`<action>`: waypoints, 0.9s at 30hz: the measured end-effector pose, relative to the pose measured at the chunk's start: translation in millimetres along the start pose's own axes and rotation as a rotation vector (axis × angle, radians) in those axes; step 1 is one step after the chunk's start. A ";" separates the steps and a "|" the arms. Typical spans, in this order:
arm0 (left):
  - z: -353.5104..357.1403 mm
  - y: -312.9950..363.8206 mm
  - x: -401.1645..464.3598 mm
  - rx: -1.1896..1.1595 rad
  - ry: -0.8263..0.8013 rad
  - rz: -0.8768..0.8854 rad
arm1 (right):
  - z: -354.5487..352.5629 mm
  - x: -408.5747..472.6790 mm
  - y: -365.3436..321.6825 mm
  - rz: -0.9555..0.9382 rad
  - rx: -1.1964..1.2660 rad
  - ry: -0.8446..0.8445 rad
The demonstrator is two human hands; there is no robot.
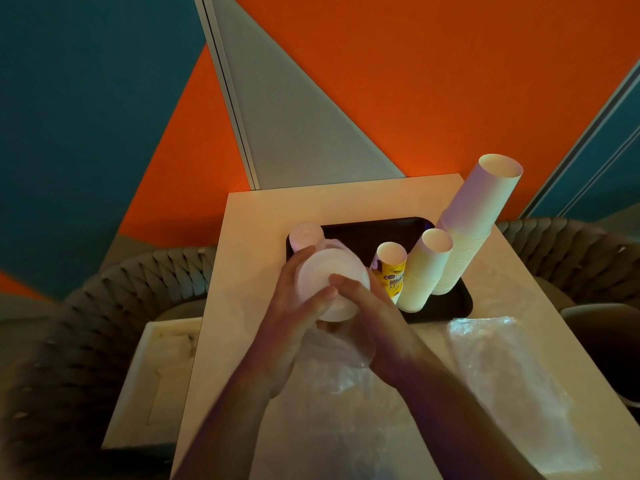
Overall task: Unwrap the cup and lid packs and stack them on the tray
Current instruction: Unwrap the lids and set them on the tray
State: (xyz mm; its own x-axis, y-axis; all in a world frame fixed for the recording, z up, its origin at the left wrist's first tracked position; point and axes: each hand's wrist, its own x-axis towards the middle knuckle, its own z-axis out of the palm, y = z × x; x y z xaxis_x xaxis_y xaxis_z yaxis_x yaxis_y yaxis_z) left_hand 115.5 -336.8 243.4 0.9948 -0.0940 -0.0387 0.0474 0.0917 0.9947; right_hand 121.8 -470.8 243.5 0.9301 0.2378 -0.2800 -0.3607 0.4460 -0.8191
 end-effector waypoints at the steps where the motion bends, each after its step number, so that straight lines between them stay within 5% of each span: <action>1: 1.0 -2.4 -0.7 -0.016 0.024 0.010 | 0.3 0.3 1.8 0.017 0.006 -0.023; 5: -2.6 -5.8 -6.1 -0.209 0.135 -0.062 | -13.7 9.3 -14.6 0.004 -0.240 -0.051; 9: -7.0 -8.1 -4.8 -0.285 0.197 -0.119 | -51.9 46.4 -33.2 -0.295 -1.244 0.321; 13: -5.7 -13.9 -4.6 -0.272 0.217 -0.157 | -75.8 75.2 -39.7 -0.217 -1.970 0.273; 20: -9.5 -24.5 -7.4 -0.184 0.247 -0.175 | -79.6 120.8 -68.1 -0.085 -1.983 0.051; 27: -15.1 -29.8 -8.0 -0.179 0.256 -0.168 | -80.1 158.7 -89.4 0.004 -2.184 0.140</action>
State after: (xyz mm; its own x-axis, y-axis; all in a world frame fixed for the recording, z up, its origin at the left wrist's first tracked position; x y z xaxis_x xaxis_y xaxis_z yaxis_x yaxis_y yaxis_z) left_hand 107.5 -323.8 212.6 0.9610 0.1266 -0.2459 0.2049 0.2709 0.9405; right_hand 307.2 -542.0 232.1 0.9638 0.1440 -0.2245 0.1678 -0.9816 0.0907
